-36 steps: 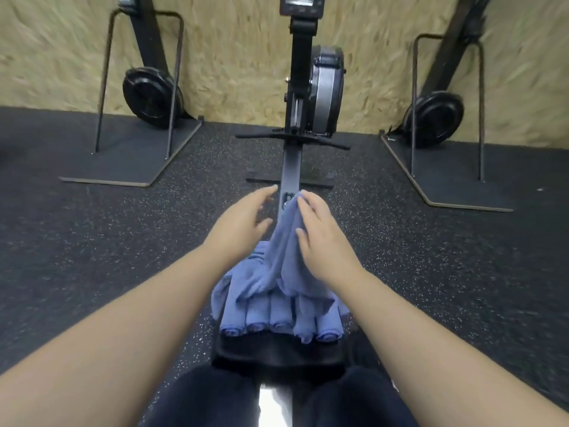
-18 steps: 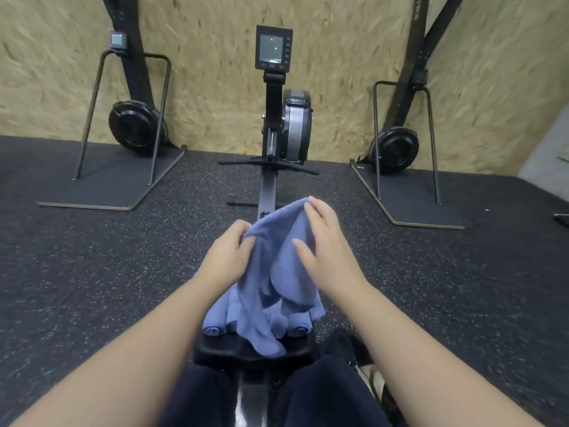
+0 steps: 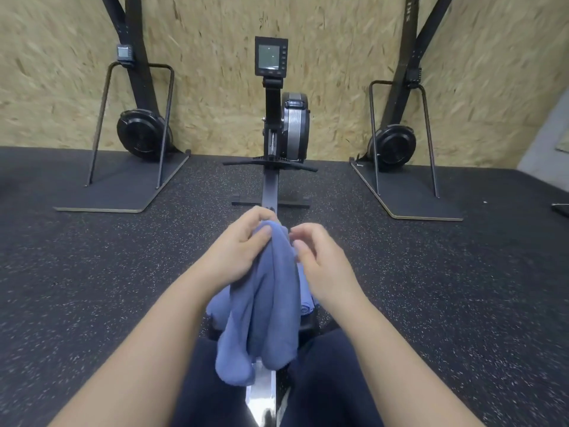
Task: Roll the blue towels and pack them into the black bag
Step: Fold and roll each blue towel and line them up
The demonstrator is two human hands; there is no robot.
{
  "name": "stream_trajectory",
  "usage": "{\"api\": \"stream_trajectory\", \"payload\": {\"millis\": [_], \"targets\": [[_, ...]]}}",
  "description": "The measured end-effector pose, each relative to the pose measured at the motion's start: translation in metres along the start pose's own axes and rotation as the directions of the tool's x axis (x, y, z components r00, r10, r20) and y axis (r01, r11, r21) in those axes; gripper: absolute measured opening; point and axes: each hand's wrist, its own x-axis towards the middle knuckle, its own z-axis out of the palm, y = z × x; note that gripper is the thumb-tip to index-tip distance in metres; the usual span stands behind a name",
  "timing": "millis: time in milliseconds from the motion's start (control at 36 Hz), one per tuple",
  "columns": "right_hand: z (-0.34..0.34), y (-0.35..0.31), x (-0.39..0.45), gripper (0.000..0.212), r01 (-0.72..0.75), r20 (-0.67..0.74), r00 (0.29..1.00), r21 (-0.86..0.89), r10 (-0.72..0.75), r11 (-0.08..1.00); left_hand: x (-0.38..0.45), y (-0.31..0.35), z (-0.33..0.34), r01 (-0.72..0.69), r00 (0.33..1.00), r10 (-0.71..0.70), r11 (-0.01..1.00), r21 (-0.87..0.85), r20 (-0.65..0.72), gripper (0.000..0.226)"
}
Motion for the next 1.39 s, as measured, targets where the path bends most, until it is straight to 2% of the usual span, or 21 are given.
{"api": "stream_trajectory", "payload": {"millis": [83,167,250,361,444,500,611,694,806,917,1000,1083,1139,1250,1389], "targets": [[0.001,-0.003,-0.005,0.028,-0.050,0.080,0.996,0.029,0.048,0.998,-0.010,0.012,0.000,-0.020,0.999,0.021,0.999,-0.051,0.026,0.013],[0.001,-0.010,-0.008,0.043,-0.127,0.147,0.984,0.213,0.097,0.969,-0.016,0.021,-0.004,-0.008,0.999,0.011,0.997,-0.071,0.043,0.014],[0.004,-0.020,-0.010,0.035,-0.166,0.156,0.981,0.347,0.118,0.923,-0.019,0.029,-0.009,0.039,0.999,-0.039,0.993,-0.114,0.005,0.013],[0.009,-0.029,-0.011,0.012,-0.134,0.102,0.989,0.283,0.109,0.950,-0.023,0.044,-0.009,0.033,0.999,-0.039,0.985,-0.167,-0.032,0.015],[0.006,-0.032,-0.009,0.013,-0.094,-0.010,0.995,0.200,0.098,0.975,-0.029,0.055,-0.011,0.044,0.997,-0.056,0.971,-0.236,-0.045,0.025],[0.003,-0.034,-0.009,0.018,-0.050,-0.057,0.997,0.140,0.058,0.989,-0.032,0.056,-0.014,0.038,0.996,-0.047,0.991,-0.127,-0.074,0.026],[-0.003,-0.038,-0.009,0.027,0.130,-0.122,0.984,-0.010,-0.130,0.992,-0.035,0.049,-0.022,0.026,0.997,-0.005,0.969,0.247,-0.082,0.034],[-0.006,-0.038,-0.007,0.035,0.196,-0.130,0.971,-0.059,-0.203,0.979,-0.039,0.051,-0.026,0.023,0.995,0.010,0.942,0.334,-0.097,0.037],[-0.009,-0.039,-0.010,0.030,0.195,-0.075,0.978,-0.022,-0.196,0.981,-0.042,0.050,-0.031,0.079,0.981,0.005,0.901,0.427,-0.193,0.026],[-0.007,-0.041,-0.013,0.033,0.190,-0.033,0.981,-0.037,-0.192,0.981,-0.043,0.048,-0.031,0.067,0.956,0.058,0.911,0.406,-0.286,0.026],[-0.007,-0.045,-0.019,0.026,0.058,0.035,0.998,-0.095,-0.055,0.994,-0.042,0.051,-0.028,0.000,0.938,0.113,0.945,0.326,-0.327,0.030],[-0.008,-0.051,-0.026,0.043,-0.001,0.146,0.989,-0.013,0.003,1.000,-0.041,0.056,-0.025,-0.052,0.925,0.160,0.953,0.300,-0.345,0.033],[-0.007,-0.055,-0.030,0.045,-0.032,0.182,0.983,0.010,0.029,0.999,-0.042,0.060,-0.023,-0.067,0.914,0.182,0.950,0.305,-0.364,0.033],[-0.005,-0.058,-0.032,0.035,-0.039,0.091,0.995,0.072,0.033,0.997,-0.043,0.064,-0.024,-0.087,0.900,0.220,0.936,0.342,-0.375,0.032],[-0.017,-0.063,-0.027,0.024,0.065,-0.093,0.994,0.001,-0.065,0.998,-0.047,0.065,-0.031,-0.036,0.902,0.205,0.913,0.407,-0.381,0.036]]}}
